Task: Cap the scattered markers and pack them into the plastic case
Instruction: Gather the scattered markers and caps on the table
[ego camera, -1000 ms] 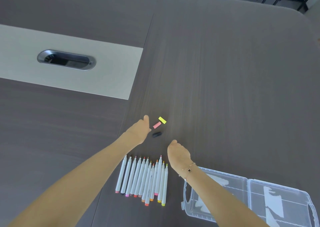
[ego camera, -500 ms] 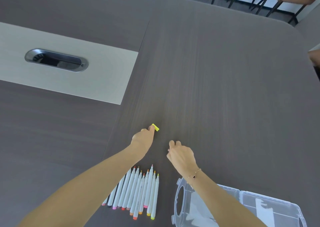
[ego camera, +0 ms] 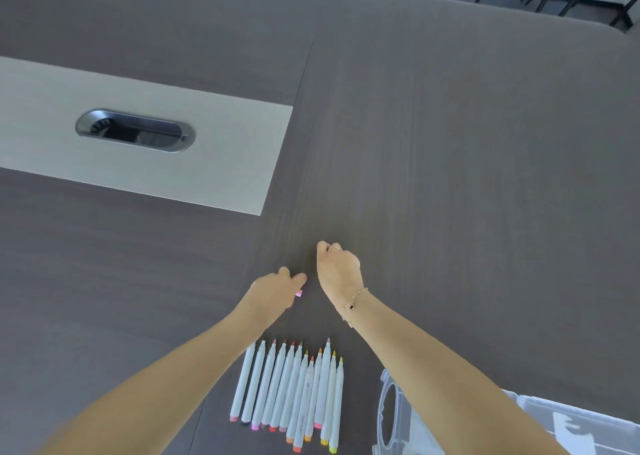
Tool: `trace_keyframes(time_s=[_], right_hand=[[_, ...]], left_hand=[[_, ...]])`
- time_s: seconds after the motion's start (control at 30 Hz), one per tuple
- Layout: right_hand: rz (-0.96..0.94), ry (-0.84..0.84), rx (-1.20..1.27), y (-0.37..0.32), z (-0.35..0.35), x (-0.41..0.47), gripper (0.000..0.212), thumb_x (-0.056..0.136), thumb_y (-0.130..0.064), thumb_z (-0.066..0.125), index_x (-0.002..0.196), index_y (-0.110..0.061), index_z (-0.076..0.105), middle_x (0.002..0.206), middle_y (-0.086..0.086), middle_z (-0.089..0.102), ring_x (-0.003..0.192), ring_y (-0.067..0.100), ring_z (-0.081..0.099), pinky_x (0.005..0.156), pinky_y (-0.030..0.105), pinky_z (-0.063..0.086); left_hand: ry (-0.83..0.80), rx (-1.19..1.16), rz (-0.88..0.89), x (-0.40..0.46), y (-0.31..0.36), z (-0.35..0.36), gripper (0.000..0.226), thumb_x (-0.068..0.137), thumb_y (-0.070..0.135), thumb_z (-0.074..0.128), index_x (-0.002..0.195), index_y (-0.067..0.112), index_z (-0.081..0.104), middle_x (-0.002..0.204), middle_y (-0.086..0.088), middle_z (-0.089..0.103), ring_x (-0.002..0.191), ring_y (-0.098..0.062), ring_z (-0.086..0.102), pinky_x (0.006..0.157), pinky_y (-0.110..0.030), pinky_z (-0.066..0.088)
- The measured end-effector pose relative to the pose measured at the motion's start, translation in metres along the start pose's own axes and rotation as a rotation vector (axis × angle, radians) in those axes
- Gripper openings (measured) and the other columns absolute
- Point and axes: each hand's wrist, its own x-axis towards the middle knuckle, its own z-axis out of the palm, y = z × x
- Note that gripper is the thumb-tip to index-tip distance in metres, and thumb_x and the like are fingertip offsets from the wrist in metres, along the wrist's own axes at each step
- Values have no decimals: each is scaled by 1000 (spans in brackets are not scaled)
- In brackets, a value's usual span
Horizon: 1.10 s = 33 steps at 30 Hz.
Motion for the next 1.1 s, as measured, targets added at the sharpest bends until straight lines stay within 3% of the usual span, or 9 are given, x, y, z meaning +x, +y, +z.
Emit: trace_keyframes(time_s=[0.07, 0.13, 0.27, 0.53, 0.67, 0.77, 0.9, 1.0, 1.1], right_hand=[[-41, -25, 8, -2, -5, -11, 30, 44, -17, 75, 70, -15, 61, 52, -2, 47, 33, 9, 43, 43, 19, -4], [-186, 48, 58, 3, 3, -29, 25, 62, -24, 81, 73, -12, 61, 58, 1, 49, 36, 13, 47, 38, 15, 11], [-427, 255, 75, 16, 21, -65, 32, 67, -39, 79, 80, -13, 65, 81, 3, 67, 40, 11, 51, 31, 16, 23], [-380, 206, 296, 19, 21, -84, 31, 72, -38, 77, 85, -15, 61, 84, 1, 60, 51, 8, 54, 35, 12, 29], [-304, 149, 464, 18, 27, -95, 28, 85, -32, 66, 103, -11, 58, 108, 4, 57, 80, 14, 62, 53, 18, 55], [-337, 164, 506, 20, 31, -102, 26, 81, -27, 72, 99, -12, 61, 106, 3, 60, 80, 13, 64, 55, 16, 56], [-374, 156, 535, 21, 34, -106, 33, 77, -28, 77, 103, -14, 64, 111, 2, 63, 92, 13, 66, 72, 16, 55], [-398, 119, 564, 24, 32, -108, 34, 83, -28, 71, 112, -13, 62, 119, 3, 60, 103, 15, 62, 82, 19, 53], [-399, 77, 576, 28, 29, -108, 37, 90, -29, 61, 123, -12, 57, 130, 4, 54, 113, 16, 57, 91, 22, 49]], left_hand=[[-10, 28, 108, -8, -8, 0, 35, 98, 13, 43, 132, 14, 40, 121, -14, 49, 82, -25, 62, 70, -26, 47], [-4, 46, 200, -15, -15, 0, 32, 97, 16, 42, 129, 13, 42, 121, -13, 47, 73, -23, 56, 66, -25, 44], [43, 43, 323, -17, -21, 1, 31, 97, 22, 45, 127, 13, 41, 123, -12, 45, 66, -16, 47, 65, -25, 45], [119, 50, 450, -20, -17, -1, 39, 94, 27, 50, 130, 16, 40, 125, -9, 45, 92, -18, 55, 74, -23, 51], [131, -10, 465, -25, -24, 3, 41, 93, 24, 53, 133, 20, 42, 125, -6, 45, 96, -15, 53, 82, -26, 53], [136, -44, 504, -29, -27, 9, 48, 95, 22, 51, 140, 22, 36, 129, -4, 42, 102, -15, 52, 85, -25, 52], [161, -17, 519, -30, -31, 19, 53, 97, 25, 47, 145, 24, 26, 137, -2, 37, 113, -13, 45, 83, -24, 53], [214, 15, 575, -34, -37, 19, 52, 97, 24, 47, 144, 28, 26, 136, 0, 41, 106, -13, 47, 72, -24, 53], [258, 59, 628, -38, -47, 22, 57, 90, 26, 61, 138, 31, 31, 132, 0, 53, 92, -16, 57, 57, -24, 54]])
